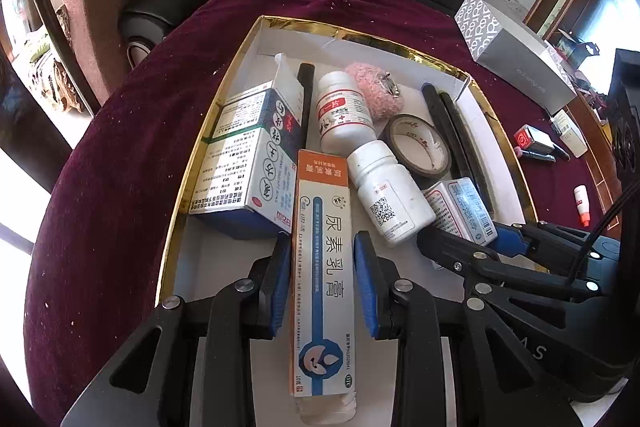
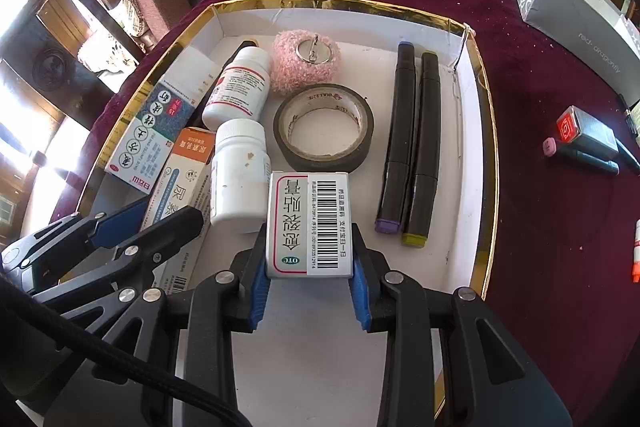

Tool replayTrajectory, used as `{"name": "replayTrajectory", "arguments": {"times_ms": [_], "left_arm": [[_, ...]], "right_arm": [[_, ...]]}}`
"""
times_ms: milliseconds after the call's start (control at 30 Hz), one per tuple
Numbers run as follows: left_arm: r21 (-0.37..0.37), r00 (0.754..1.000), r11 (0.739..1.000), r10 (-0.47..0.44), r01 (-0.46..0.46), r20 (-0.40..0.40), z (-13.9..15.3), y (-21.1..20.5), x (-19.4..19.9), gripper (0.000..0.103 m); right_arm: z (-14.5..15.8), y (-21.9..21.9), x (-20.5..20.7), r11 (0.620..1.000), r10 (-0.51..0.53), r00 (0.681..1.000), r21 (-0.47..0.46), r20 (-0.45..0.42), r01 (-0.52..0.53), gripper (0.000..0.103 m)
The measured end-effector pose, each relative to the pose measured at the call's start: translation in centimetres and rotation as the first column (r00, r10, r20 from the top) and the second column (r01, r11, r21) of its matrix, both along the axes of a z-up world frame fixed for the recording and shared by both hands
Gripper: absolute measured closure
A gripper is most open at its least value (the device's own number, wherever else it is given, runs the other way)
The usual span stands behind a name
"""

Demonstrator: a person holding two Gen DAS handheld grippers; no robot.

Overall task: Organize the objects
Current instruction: 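Lower both boxes into the tray and open both grippers, then swing both open grippers away from the tray toward the remaining items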

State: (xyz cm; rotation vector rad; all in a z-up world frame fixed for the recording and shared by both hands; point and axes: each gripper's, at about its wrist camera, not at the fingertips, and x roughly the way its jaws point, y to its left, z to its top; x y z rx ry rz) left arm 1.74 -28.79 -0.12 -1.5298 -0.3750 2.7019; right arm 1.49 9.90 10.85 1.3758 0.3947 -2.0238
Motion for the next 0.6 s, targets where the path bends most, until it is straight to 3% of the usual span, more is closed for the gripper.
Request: {"name": "replayTrajectory", "arguments": {"times_ms": [133, 233, 400, 600], "left_arm": [[0.029, 1.0, 1.0, 0.009, -0.009, -0.005, -0.1, -0.4, 0.2, 0.075], [0.07, 1.0, 0.997, 0.017, -0.015, -0.026, 0.4, -0.9, 1.3, 0.075], [0.135, 0.99, 0.991, 0.022, -0.003, -0.136, 3.5, -1.2, 4.7, 0.066], [0.262, 0.943, 0.952, -0.065, 0.156, -0.327, 10.2, -0.6, 10.1, 0.059]], "right_arm": [[0.1, 0.2, 0.0, 1.0, -0.011, 1.0, -0.006, 0.007, 0.011, 0.066], [0.9, 1.7, -0.1, 0.996, -0.034, 0.998, -0.078, 0.047, 0.037, 0.062], [6.0, 7.0, 2.5, 0.986, -0.053, 0.994, -0.165, -0.093, 0.037, 0.055], [14.7, 19.2, 6.1, 0.976, -0.156, 0.949, -0.191, -0.275, 0.105, 0.049]]}}
